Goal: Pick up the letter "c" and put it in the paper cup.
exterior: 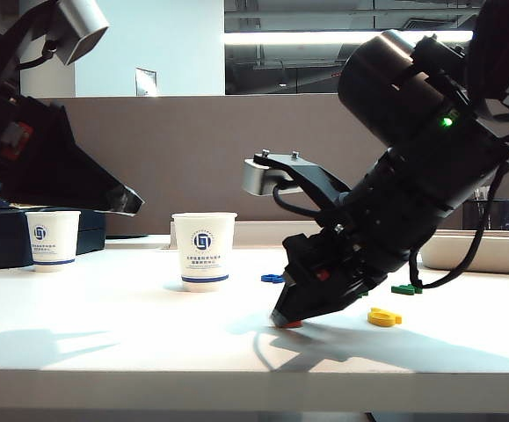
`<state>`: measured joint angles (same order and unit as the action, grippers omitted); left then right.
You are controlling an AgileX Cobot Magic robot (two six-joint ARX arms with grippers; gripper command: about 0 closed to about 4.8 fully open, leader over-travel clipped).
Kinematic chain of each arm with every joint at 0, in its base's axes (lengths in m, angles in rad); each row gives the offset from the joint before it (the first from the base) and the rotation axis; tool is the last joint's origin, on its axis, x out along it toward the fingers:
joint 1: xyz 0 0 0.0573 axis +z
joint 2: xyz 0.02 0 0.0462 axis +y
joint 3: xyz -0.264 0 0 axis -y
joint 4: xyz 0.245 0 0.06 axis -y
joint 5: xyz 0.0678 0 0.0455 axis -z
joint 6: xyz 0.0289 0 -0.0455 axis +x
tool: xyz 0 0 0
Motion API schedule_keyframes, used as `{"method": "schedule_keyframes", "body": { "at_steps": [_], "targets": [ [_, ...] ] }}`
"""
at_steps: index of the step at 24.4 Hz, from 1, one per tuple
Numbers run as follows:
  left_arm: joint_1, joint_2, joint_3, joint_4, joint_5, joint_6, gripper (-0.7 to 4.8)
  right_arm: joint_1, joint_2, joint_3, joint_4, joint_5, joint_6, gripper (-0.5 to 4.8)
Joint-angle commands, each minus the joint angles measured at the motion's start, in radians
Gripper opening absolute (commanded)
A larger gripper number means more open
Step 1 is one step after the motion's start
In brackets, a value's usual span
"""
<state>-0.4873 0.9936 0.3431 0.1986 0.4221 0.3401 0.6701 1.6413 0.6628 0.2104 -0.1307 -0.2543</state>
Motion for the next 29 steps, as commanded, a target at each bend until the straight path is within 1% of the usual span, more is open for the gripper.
{"method": "schedule_keyframes", "body": {
  "at_steps": [1, 6, 15, 29],
  "targets": [
    [-0.001, -0.002, 0.007, 0.008, 0.000, 0.000, 1.52, -0.002, 0.009, -0.010, -0.071, 0.029, -0.005, 1.03],
    [-0.001, -0.002, 0.007, 0.008, 0.000, 0.000, 1.52, -0.002, 0.009, -0.010, -0.061, 0.060, -0.005, 1.03],
    [-0.001, -0.002, 0.007, 0.008, 0.000, 0.000, 1.52, -0.002, 0.009, 0.005, -0.045, 0.064, -0.005, 1.03],
    [-0.001, -0.002, 0.007, 0.008, 0.000, 0.000, 1.52, -0.002, 0.008, 0.154, -0.067, 0.085, -0.012, 1.03]
  ]
}}
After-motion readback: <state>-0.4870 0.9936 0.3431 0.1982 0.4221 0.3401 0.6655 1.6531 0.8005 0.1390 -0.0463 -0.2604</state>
